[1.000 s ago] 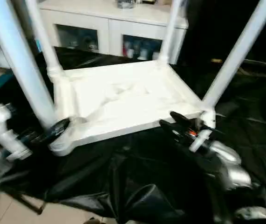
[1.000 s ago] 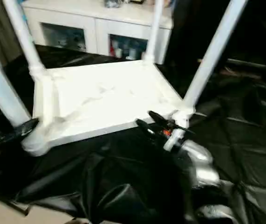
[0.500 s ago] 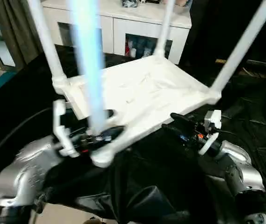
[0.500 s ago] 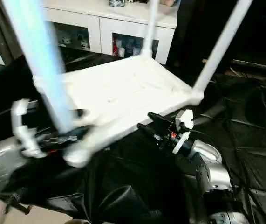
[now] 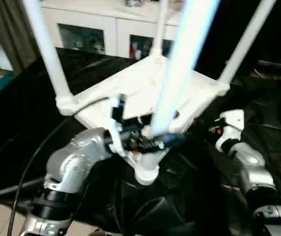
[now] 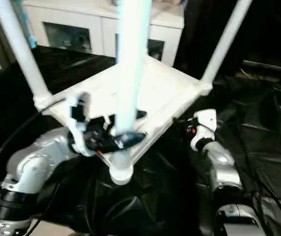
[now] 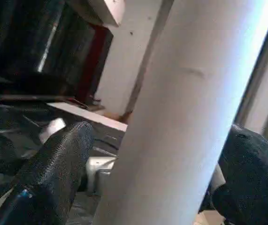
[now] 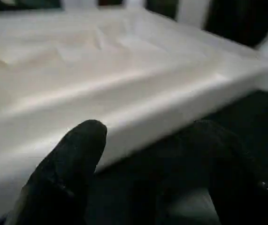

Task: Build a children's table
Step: Rotate table base

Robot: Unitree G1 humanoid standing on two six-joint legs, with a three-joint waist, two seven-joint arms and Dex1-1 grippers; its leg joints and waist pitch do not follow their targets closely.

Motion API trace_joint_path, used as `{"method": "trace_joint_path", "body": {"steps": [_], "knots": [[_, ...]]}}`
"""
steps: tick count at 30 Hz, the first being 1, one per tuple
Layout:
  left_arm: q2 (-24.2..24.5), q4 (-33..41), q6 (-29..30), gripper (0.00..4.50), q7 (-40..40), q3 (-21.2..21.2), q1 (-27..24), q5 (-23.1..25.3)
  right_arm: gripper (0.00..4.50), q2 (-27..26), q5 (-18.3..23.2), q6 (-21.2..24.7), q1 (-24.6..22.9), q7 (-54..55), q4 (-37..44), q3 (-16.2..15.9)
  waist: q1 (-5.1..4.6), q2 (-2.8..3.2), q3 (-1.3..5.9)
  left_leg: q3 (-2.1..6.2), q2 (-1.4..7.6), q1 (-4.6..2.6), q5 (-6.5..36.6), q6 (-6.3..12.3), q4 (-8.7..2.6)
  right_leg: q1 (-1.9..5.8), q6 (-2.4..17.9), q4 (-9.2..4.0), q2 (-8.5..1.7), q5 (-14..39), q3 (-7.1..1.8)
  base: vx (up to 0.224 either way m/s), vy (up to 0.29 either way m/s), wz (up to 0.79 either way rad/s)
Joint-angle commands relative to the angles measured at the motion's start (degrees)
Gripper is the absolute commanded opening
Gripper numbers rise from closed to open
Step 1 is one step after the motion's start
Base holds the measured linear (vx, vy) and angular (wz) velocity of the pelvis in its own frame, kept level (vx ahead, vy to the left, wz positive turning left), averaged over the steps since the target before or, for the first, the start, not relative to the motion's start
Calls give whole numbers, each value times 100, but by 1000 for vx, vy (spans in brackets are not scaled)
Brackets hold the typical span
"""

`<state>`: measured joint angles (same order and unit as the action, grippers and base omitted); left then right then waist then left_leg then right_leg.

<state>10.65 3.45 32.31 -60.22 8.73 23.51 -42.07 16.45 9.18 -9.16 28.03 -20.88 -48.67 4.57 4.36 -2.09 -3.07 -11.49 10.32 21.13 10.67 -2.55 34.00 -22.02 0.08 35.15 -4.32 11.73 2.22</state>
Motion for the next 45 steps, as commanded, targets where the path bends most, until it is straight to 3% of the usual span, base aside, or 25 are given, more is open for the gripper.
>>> {"method": "trace_joint_path", "body": {"steps": [1,7,8,14,20,21,22,24,25,26,29,32,33,34,38,41,44,45], "knots": [[-115,-26,-6,448,-111,249,175,105,332,-24,-251,41,198,350,-240,-89,-37,42,379,90,233,-95,698,23,-363,229,1343,-325,-302,185,-210,0,0,0],[-389,-206,-166,448,-195,511,298,214,332,-234,-322,-11,501,313,-762,-159,-128,45,374,94,244,-85,999,39,-365,250,1354,-348,-310,351,-216,0,0,0],[-533,-361,-304,448,-172,578,382,320,332,-329,-323,-62,557,63,-831,-227,-147,2,372,90,244,-76,985,93,-362,253,1372,-355,-311,359,-219,0,0,0],[-862,-804,-634,448,-160,700,636,601,332,-481,-378,-130,783,-172,-1135,-273,-248,-35,370,112,263,-33,917,228,-354,279,1437,-356,-351,542,-213,0,0,0],[-1180,-1280,-1040,448,-172,933,868,957,332,-610,-409,-244,911,-413,-1306,-280,-245,-49,376,94,275,-50,752,450,-326,265,1591,-346,-355,302,-213,0,0,0],[-1266,-1460,-1171,448,-137,926,949,1071,332,-649,-378,-305,935,-579,-1329,-265,-237,8,375,98,271,-48,759,467,-326,266,1629,-345,-359,269,-212,0,0,0],[-1297,-1544,-1232,448,-115,912,988,1115,332,-670,-373,-339,944,-666,-1334,-274,-241,-9,382,98,279,-51,780,480,-324,273,1660,-343,-358,211,-211,0,0,0],[-1338,-1668,-1326,448,-74,891,1035,1199,332,-702,-379,-412,954,-795,-1361,-282,-245,24,381,106,282,-45,793,499,-331,280,1712,-345,-359,132,-206,0,0,0],[-1354,-1731,-1380,448,-40,882,1053,1248,332,-712,-397,-434,960,-792,-1385,-283,-236,76,382,115,284,-52,802,484,-330,282,1740,-330,-364,99,-204,0,0,0],[-1363,-1768,-1418,448,-18,879,1058,1280,332,-717,-408,-447,961,-780,-1401,-281,-250,50,382,111,288,-54,852,490,-332,283,1781,-339,-358,77,-201,0,0,0],[-1363,-1972,-1605,448,63,858,1114,1451,332,-708,-406,-522,996,-672,-1482,-215,-228,103,378,115,291,-69,936,470,-334,278,1847,-344,-370,149,-200,0,0,0],[-1332,-2141,-1748,448,73,836,1177,1585,332,-702,-348,-552,1006,-682,-1517,-132,-208,96,390,112,288,-65,820,540,-325,294,1871,-323,-368,-33,-201,0,0,0],[-1313,-2226,-1798,448,112,803,1207,1650,332,-702,-359,-565,989,-695,-1524,-125,-193,158,393,118,289,-60,746,578,-319,295,1902,-304,-377,-115,-199,0,0,0],[-1300,-2288,-1848,448,108,782,1219,1689,332,-715,-335,-573,967,-766,-1515,-103,-199,168,394,111,285,-62,743,606,-315,289,1907,-317,-369,-151,-199,0,0,0],[-1255,-2498,-2085,448,111,744,1251,1853,332,-828,-272,-653,887,-1070,-1475,-103,-193,156,389,112,285,-50,820,683,-315,296,1923,-329,-381,-24,-190,0,0,0],[-1215,-2675,-2337,448,239,652,1307,2019,332,-839,-409,-808,909,-882,-1547,-169,-182,194,386,120,309,-60,878,597,-333,280,1894,-339,-388,133,-180,0,0,0],[-1026,-2665,-2436,448,302,564,1244,2123,332,-739,-278,-909,990,-624,-1538,56,-178,187,375,128,304,-62,976,520,-348,285,1865,-348,-395,253,-181,0,0,0],[-858,-2591,-2526,448,224,572,1142,2225,332,-715,-176,-929,1001,-623,-1480,173,-159,153,375,125,298,-70,1024,532,-353,273,1819,-364,-398,386,-180,0,0,0]]}}
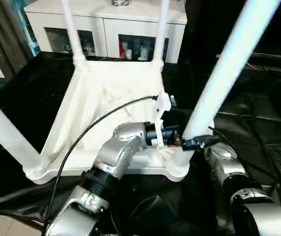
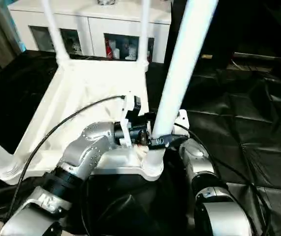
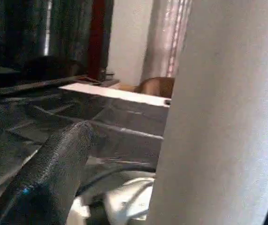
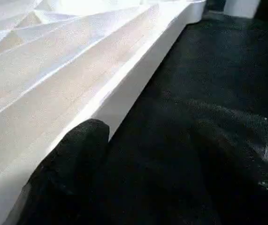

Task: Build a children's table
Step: Rotate table base

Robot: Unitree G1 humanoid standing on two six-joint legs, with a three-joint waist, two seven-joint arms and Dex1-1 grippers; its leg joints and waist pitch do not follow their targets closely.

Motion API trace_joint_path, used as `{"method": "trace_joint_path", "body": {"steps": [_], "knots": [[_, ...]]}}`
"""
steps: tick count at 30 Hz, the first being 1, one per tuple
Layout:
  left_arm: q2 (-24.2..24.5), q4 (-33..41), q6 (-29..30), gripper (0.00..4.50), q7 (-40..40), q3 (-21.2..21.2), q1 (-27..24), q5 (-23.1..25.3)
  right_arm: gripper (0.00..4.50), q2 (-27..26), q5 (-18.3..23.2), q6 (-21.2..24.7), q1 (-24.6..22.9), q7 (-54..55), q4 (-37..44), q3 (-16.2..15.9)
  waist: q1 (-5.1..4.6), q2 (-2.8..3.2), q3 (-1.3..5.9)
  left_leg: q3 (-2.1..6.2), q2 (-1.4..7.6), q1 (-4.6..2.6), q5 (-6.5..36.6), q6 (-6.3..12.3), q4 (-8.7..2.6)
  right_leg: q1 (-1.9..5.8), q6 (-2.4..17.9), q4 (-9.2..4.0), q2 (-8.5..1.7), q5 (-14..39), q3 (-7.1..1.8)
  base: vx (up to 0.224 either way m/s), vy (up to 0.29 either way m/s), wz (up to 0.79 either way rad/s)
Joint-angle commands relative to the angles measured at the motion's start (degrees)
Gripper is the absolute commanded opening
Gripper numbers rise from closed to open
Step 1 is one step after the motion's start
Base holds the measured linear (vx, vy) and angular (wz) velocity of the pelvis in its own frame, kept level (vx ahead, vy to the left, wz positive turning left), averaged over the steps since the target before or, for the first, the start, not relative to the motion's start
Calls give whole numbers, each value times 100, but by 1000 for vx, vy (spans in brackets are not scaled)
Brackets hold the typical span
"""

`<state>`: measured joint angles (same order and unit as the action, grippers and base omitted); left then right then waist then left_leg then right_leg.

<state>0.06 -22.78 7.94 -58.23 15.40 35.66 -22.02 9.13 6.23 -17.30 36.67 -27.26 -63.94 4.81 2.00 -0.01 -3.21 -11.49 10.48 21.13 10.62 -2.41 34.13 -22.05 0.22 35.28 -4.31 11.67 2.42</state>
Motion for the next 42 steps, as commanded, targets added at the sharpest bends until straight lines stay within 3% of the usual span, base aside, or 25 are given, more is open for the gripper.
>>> {"method": "trace_joint_path", "body": {"steps": [1,3,5,7,10,11,12,13,15,16,17,18,22,23,25,26,27,28,29,31,34,35,42], "knots": [[252,73,-99,448,9,-86,-105,252,332,28,149,-112,135,-4,74,177,76,-96,383,119,286,-64,1047,528,-366,272,1790,-380,-403,447,-205,0,0,0],[554,342,0,448,-156,-78,-316,268,332,104,214,-75,70,-165,259,223,111,-109,371,136,309,-55,1063,504,-381,275,1705,-367,-436,699,-205,0,0,0],[968,624,97,448,-443,-5,-542,332,332,235,194,-60,-85,-449,538,147,106,-82,360,135,305,-47,1062,497,-391,256,1629,-375,-419,797,-201,0,0,0],[1424,721,180,448,-810,131,-689,436,332,383,205,-4,-272,-792,788,57,144,14,366,125,303,-95,1083,420,-394,207,1553,-373,-379,813,-199,0,0,0],[1903,754,119,448,-1105,299,-818,653,332,714,89,37,-729,-1165,1332,-133,222,215,375,108,306,-153,1277,184,-405,169,1605,-352,-334,511,-194,0,0,0],[2052,785,148,448,-1193,370,-852,730,332,857,100,92,-950,-1337,1627,-173,222,215,375,108,306,-153,1277,184,-405,169,1605,-352,-334,511,-194,0,0,0],[2086,802,162,420,-1210,388,-863,745,332,886,104,110,-1001,-1379,1700,-176,279,153,385,100,305,-138,1237,208,-402,203,1605,-340,-320,185,-195,0,0,0],[2189,823,198,420,-1179,491,-899,888,332,1066,188,274,-1308,-1669,2145,-188,323,387,393,128,284,-125,1213,180,-395,214,1633,-301,-332,102,-187,0,0,0],[2154,671,-5,412,-1008,574,-902,1109,332,1342,340,515,-1757,-2091,2841,-236,338,248,375,112,261,-91,1147,390,-368,266,1564,-357,-316,-94,-198,0,0,0],[2115,606,-41,407,-898,590,-896,1186,332,1468,503,743,-1993,-2314,3249,-234,365,317,390,128,261,-79,1100,434,-361,273,1568,-341,-353,-62,-198,0,0,0],[2075,570,-47,394,-825,600,-887,1225,332,1545,612,880,-2121,-2450,3469,-219,351,289,373,118,245,-51,1073,512,-366,288,1533,-377,-351,21,-198,0,0,0],[1967,501,-69,380,-678,644,-877,1322,332,1730,791,1079,-2381,-2688,3848,-192,353,394,375,137,249,-29,1131,596,-361,290,1495,-418,-387,383,-180,0,0,0],[1869,629,74,357,-625,765,-1026,1347,332,2273,945,1521,-3019,-3081,4764,-310,317,345,352,154,258,-8,1181,613,-371,282,1341,-485,-393,1021,-181,0,0,0],[1815,652,101,346,-585,787,-1054,1347,332,2374,1012,1594,-3118,-3137,4912,-275,306,358,344,155,250,2,1209,621,-377,282,1301,-497,-402,1192,-176,0,0,0],[1755,683,166,323,-520,819,-1115,1337,332,2525,1205,1869,-3349,-3183,5353,-159,247,300,326,156,233,-4,1327,575,-382,240,1044,-587,-402,2056,-178,0,0,0],[1713,669,151,317,-497,854,-1136,1378,332,2602,1299,2004,-3471,-3224,5557,-95,234,217,321,153,236,-2,1328,577,-385,234,968,-603,-395,2179,-185,0,0,0],[1704,661,144,313,-493,862,-1148,1396,332,2631,1338,2087,-3533,-3228,5682,-72,251,298,318,164,263,-49,1397,546,-396,181,948,-613,-403,2293,-194,0,0,0],[1692,648,133,306,-487,873,-1166,1424,332,2676,1398,2211,-3626,-3234,5872,-38,219,250,293,159,247,-30,1431,553,-411,189,896,-635,-380,2366,-195,0,0,0],[1670,619,90,306,-469,888,-1200,1465,332,2746,1516,2400,-3775,-3277,6185,-11,224,186,328,166,257,-30,1368,550,-403,206,873,-611,-391,2323,-195,0,0,0],[1648,509,3,277,-338,901,-1232,1566,332,2825,1749,2762,-3985,-3263,6719,-6,240,238,324,184,280,-28,1264,583,-418,199,880,-581,-386,1975,-210,0,0,0],[1625,383,-84,270,-254,939,-1211,1675,332,2842,1809,2819,-4041,-3247,6821,-41,196,234,331,177,268,-15,1237,582,-408,181,923,-587,-409,1904,-200,0,0,0],[1627,339,-100,246,-239,941,-1198,1693,332,2833,1826,2850,-4061,-3237,6879,-62,186,251,330,177,263,-18,1243,571,-408,176,941,-590,-401,1878,-198,0,0,0],[1695,77,-270,201,-207,919,-1151,1851,332,2867,1904,3174,-4315,-3158,7343,-86,161,213,356,186,263,-7,1210,596,-402,205,1008,-554,-413,1482,-195,0,0,0]]}}
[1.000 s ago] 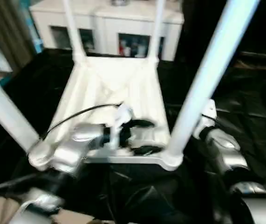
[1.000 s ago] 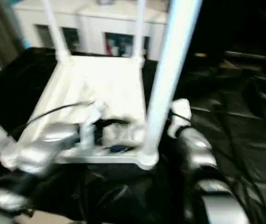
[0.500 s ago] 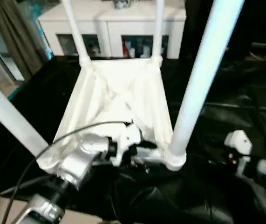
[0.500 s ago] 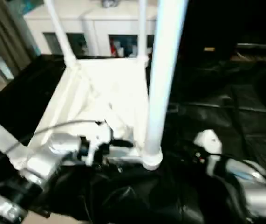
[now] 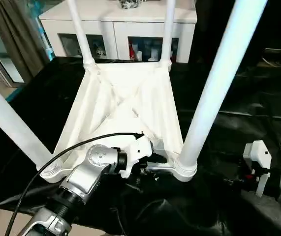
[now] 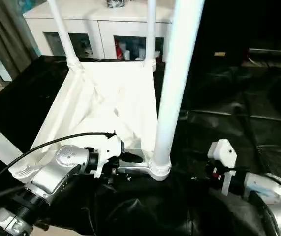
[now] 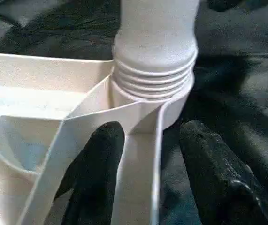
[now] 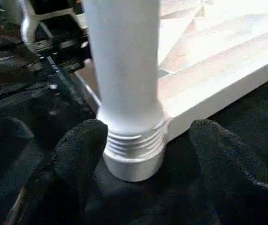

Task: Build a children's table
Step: Rotate table base, then rotate leg to tighten

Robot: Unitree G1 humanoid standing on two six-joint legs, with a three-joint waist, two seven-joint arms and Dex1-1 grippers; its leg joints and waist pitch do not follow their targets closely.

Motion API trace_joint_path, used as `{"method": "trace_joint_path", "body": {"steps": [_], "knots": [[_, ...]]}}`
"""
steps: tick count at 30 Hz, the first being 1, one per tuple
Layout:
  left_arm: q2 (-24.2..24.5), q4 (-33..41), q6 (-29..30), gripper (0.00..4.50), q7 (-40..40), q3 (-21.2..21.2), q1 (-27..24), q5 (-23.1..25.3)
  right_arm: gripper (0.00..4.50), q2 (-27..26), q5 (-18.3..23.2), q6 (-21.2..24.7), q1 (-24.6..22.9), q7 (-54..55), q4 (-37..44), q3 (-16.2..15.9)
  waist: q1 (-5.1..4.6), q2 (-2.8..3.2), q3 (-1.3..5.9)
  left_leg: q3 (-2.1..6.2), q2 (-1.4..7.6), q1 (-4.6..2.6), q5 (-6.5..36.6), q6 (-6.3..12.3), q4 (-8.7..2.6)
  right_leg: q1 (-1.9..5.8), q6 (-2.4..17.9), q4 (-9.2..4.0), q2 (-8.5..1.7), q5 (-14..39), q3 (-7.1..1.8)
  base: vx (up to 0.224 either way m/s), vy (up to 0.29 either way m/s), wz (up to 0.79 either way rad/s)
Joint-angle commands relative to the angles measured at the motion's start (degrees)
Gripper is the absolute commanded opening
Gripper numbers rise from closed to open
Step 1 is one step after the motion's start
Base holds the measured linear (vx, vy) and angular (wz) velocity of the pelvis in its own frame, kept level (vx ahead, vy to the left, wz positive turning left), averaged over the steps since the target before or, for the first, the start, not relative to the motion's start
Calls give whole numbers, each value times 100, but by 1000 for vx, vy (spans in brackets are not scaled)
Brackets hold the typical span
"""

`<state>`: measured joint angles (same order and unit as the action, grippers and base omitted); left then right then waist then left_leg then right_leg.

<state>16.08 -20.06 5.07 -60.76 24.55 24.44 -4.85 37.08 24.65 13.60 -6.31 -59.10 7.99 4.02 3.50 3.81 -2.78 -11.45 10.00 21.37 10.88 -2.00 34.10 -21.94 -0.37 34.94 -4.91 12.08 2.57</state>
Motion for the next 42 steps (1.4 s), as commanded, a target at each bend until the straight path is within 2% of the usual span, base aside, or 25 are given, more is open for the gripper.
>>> {"method": "trace_joint_path", "body": {"steps": [1,2,3,6,8,10,11,14,16,18,20,23,24,25,26,28,30,31,33,36,41,42], "knots": [[149,-221,-5,187,12,-17,-33,139,332,85,53,98,-47,17,182,-21,3,-243,307,170,310,-23,1178,566,-395,194,1066,-530,-356,1481,-212,0,0,0],[160,-224,-9,187,6,-20,-34,141,332,87,51,98,-54,14,187,-24,21,-205,311,180,310,-24,1158,560,-394,195,1062,-514,-365,1510,-213,0,0,0],[246,-242,-39,178,-33,-43,-42,152,332,103,31,84,-84,-2,191,-42,12,-223,293,174,308,-22,1229,540,-401,186,1023,-539,-366,1688,-212,0,0,0],[341,-241,-80,148,-115,-54,-49,163,332,118,5,73,-109,-16,186,-47,-17,-213,273,193,314,-38,1448,422,-429,169,899,-573,-366,2140,-210,0,0,0],[450,-202,-91,135,-234,-28,-56,196,332,133,-15,90,-124,-24,207,-45,-26,-211,271,192,319,-56,1519,376,-437,153,901,-581,-363,2159,-222,0,0,0],[572,-145,-67,123,-348,7,-59,231,332,146,-39,93,-117,-34,205,-45,-38,-205,267,200,315,-47,1558,347,-448,162,900,-574,-362,2166,-220,0,0,0],[572,-145,-67,101,-348,7,-59,231,332,146,-39,93,-117,-34,205,-45,-40,-212,265,199,316,-49,1565,342,-449,162,893,-580,-366,2175,-223,0,0,0],[712,-53,-7,89,-458,50,-80,236,332,168,-68,65,-96,-55,170,-48,-42,-207,272,196,324,-65,1542,326,-448,157,945,-567,-369,2074,-234,0,0,0],[768,-47,9,56,-478,74,-80,254,332,184,-80,51,-79,-72,156,-57,-35,-217,287,187,325,-55,1391,374,-434,170,1044,-530,-365,1739,-233,0,0,0],[813,-81,-4,51,-491,100,-62,302,332,198,-99,44,-50,-90,142,-76,-33,-234,295,175,317,-49,1302,431,-420,180,1089,-522,-368,1589,-231,0,0,0],[830,-94,3,30,-498,106,-56,318,332,193,-101,44,-11,-99,114,-94,-32,-226,300,176,318,-45,1247,470,-412,183,1103,-510,-369,1525,-228,0,0,0],[852,-74,79,5,-561,117,-48,343,332,169,-133,28,77,-105,37,-159,-30,-250,297,176,321,-51,1258,469,-415,179,1103,-510,-369,1607,-221,0,0,0],[852,-74,79,4,-561,117,-48,343,349,169,-133,28,77,-105,37,-159,-32,-246,294,175,320,-52,1280,456,-417,176,1105,-513,-367,1645,-221,0,0,0],[848,-96,62,2,-580,109,-36,339,359,77,-72,114,179,-95,-42,-197,-34,-274,292,173,319,-57,1323,441,-417,175,1078,-526,-367,1732,-222,0,0,0],[834,-103,57,2,-579,91,-30,319,359,35,-42,143,225,-93,-70,-214,-34,-255,293,183,319,-50,1314,424,-423,178,1071,-519,-374,1771,-221,0,0,0],[792,-125,20,1,-594,51,-21,254,370,-19,-75,126,281,-118,-121,-300,-45,-289,296,182,321,-46,1313,414,-425,179,1051,-519,-370,1776,-220,0,0,0],[723,-158,-18,0,-614,-2,-7,159,395,-83,-273,-27,344,-92,-219,-457,-44,-281,302,178,323,-61,1291,396,-420,159,1100,-509,-376,1727,-222,0,0,0],[692,-172,-5,0,-642,-14,13,121,401,-157,-521,-234,414,40,-327,-585,-52,-307,292,173,324,-53,1300,391,-426,156,1095,-519,-367,1717,-223,0,0,0],[648,-212,20,0,-671,-9,58,109,401,-387,-861,-540,583,339,-543,-781,-52,-312,299,168,318,-63,1315,323,-428,143,1101,-507,-373,1717,-227,0,0,0],[621,-269,23,0,-657,-5,111,139,401,-604,-1104,-770,760,513,-792,-990,-41,-307,299,171,320,-72,1349,306,-430,148,1107,-502,-370,1701,-231,0,0,0],[623,-342,3,0,-648,6,190,213,401,-855,-1168,-873,1015,654,-1108,-1052,-27,-299,302,169,316,-73,1372,304,-437,150,1135,-496,-374,1661,-234,0,0,0],[617,-377,-2,0,-660,-10,213,224,401,-908,-1234,-971,1108,629,-1236,-1117,-23,-313,296,170,323,-78,1408,290,-441,151,1129,-501,-374,1701,-236,0,0,0]]}}
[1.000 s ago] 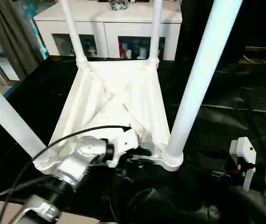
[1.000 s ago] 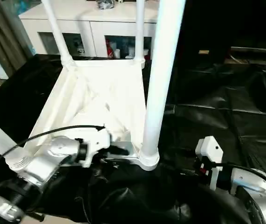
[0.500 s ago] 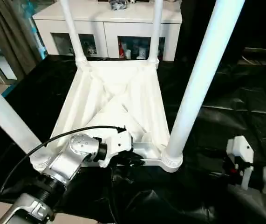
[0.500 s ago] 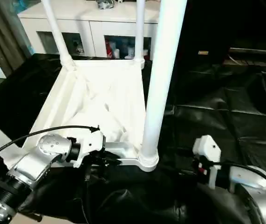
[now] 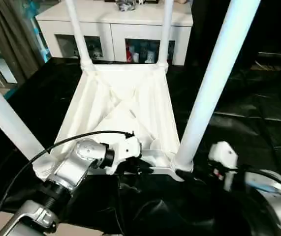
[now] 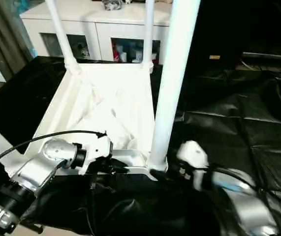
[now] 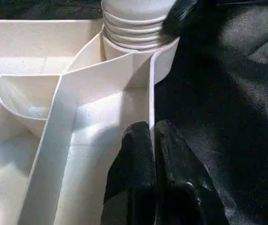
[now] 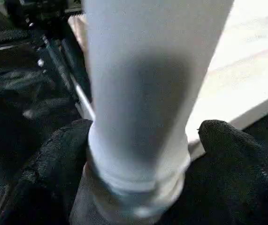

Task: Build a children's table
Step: Rotate leg to tighten

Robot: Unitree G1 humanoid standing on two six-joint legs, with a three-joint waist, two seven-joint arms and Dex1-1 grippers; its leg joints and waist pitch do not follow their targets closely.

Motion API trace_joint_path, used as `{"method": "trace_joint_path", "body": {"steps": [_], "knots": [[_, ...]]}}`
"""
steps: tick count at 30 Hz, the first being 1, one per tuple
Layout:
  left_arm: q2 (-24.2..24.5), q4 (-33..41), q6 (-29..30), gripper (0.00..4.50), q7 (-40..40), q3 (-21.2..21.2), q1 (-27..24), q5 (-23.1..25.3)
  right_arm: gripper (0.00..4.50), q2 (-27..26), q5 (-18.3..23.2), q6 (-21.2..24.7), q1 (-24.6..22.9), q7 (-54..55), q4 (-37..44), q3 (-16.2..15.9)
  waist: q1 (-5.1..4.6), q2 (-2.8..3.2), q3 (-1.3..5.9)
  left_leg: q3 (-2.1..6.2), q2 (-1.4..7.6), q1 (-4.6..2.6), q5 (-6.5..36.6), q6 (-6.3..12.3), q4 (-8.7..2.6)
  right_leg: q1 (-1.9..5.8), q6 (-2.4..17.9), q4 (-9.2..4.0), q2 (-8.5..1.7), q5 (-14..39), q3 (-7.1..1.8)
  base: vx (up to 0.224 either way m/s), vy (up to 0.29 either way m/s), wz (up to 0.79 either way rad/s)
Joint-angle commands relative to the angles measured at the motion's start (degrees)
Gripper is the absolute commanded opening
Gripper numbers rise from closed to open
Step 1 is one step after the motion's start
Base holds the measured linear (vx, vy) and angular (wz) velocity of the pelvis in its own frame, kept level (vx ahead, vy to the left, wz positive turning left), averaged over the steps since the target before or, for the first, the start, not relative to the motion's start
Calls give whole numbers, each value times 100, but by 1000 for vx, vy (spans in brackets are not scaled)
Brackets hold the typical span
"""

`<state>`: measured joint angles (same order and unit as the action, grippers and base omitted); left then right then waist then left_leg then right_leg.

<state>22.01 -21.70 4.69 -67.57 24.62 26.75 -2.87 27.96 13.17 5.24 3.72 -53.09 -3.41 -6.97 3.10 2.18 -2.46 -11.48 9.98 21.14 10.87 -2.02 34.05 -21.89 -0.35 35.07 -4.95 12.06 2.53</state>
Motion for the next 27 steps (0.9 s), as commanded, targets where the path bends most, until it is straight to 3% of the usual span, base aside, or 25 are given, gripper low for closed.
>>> {"method": "trace_joint_path", "body": {"steps": [1,6,14,20,22,25,26,27], "knots": [[29,-231,24,0,13,-28,-12,32,401,-22,-143,-210,145,21,-167,-54,12,-153,264,177,325,-49,1419,285,-440,147,1126,-508,-370,1716,-229,0,0,0],[39,-310,-2,0,23,-66,16,56,382,-113,-140,-352,267,-16,-396,-80,15,-179,260,176,327,-47,1465,271,-448,148,1095,-517,-377,1761,-237,0,0,0],[36,-410,-58,0,112,-155,39,77,303,-192,-152,-510,376,-73,-697,-139,-1,-204,235,195,332,-54,1692,191,-472,126,971,-563,-387,2262,-238,0,0,0],[-86,-591,-60,0,436,-267,103,115,275,-386,-51,-502,362,79,-815,-77,-33,-170,227,197,322,-64,1842,141,-483,106,961,-587,-380,2375,-241,0,0,0],[-253,-727,58,0,779,-329,182,167,274,-604,53,-511,339,334,-912,51,-46,-176,221,192,311,-99,1979,85,-468,69,929,-623,-383,2637,-241,0,0,0],[-582,-995,175,0,1277,-428,359,193,274,-1087,198,-354,349,1008,-1073,323,-50,-164,217,211,311,-92,1996,52,-489,71,864,-640,-382,2755,-231,0,0,0],[-835,-1224,199,0,1663,-463,512,250,274,-1389,102,-330,381,1557,-1258,406,-63,-122,225,220,320,-85,1973,5,-506,70,869,-638,-386,2669,-234,0,0,0],[-976,-1356,208,0,1889,-478,599,294,273,-1545,14,-338,402,1866,-1373,432,-87,-136,224,226,306,-83,2067,-57,-511,57,860,-634,-373,2656,-222,0,0,0]]}}
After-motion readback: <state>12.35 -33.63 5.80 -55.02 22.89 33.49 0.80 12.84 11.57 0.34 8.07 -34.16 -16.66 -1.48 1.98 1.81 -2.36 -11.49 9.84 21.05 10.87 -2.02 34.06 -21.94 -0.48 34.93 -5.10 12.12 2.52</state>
